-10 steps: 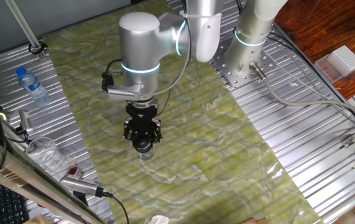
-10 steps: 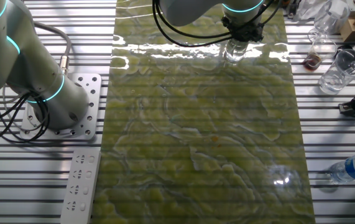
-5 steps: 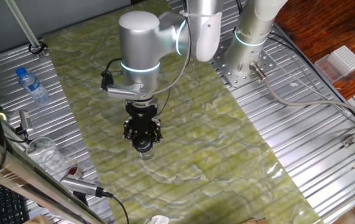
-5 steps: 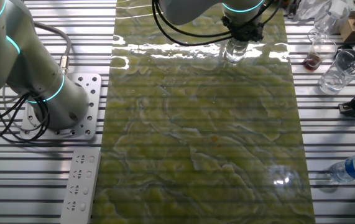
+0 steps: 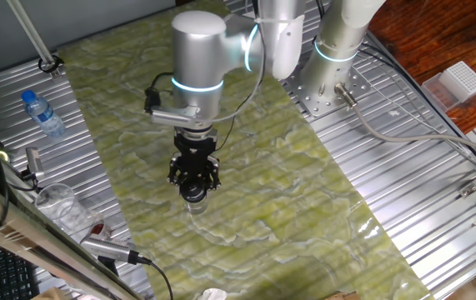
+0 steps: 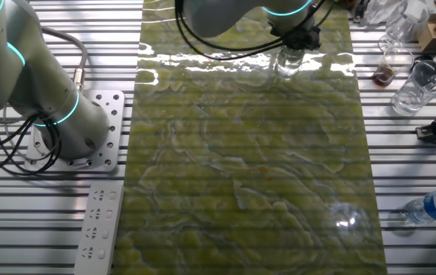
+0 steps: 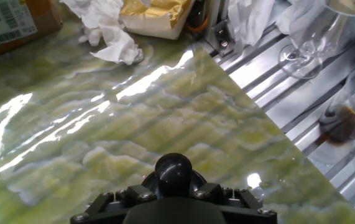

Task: Screw the lid onto the jar

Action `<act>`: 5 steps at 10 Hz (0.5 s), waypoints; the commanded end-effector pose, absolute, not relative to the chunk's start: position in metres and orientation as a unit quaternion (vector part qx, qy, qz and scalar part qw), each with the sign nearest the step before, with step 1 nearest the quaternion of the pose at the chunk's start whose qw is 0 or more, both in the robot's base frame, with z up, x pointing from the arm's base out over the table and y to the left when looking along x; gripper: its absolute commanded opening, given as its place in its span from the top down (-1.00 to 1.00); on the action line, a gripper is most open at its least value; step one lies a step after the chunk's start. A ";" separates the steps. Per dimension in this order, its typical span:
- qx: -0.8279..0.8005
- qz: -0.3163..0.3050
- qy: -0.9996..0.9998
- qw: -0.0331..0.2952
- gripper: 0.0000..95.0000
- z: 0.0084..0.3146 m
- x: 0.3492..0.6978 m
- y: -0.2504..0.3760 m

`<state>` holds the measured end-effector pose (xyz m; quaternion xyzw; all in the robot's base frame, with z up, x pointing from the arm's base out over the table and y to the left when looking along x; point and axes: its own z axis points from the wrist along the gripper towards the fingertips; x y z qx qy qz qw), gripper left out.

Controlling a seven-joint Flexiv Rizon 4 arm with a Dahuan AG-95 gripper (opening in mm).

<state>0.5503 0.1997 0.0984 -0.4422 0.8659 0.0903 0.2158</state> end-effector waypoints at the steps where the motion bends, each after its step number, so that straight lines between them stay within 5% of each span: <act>1: -0.439 0.079 0.865 0.229 -0.20 0.097 0.552 0.199; 5: -0.434 0.073 0.864 0.243 -0.20 0.099 0.552 0.198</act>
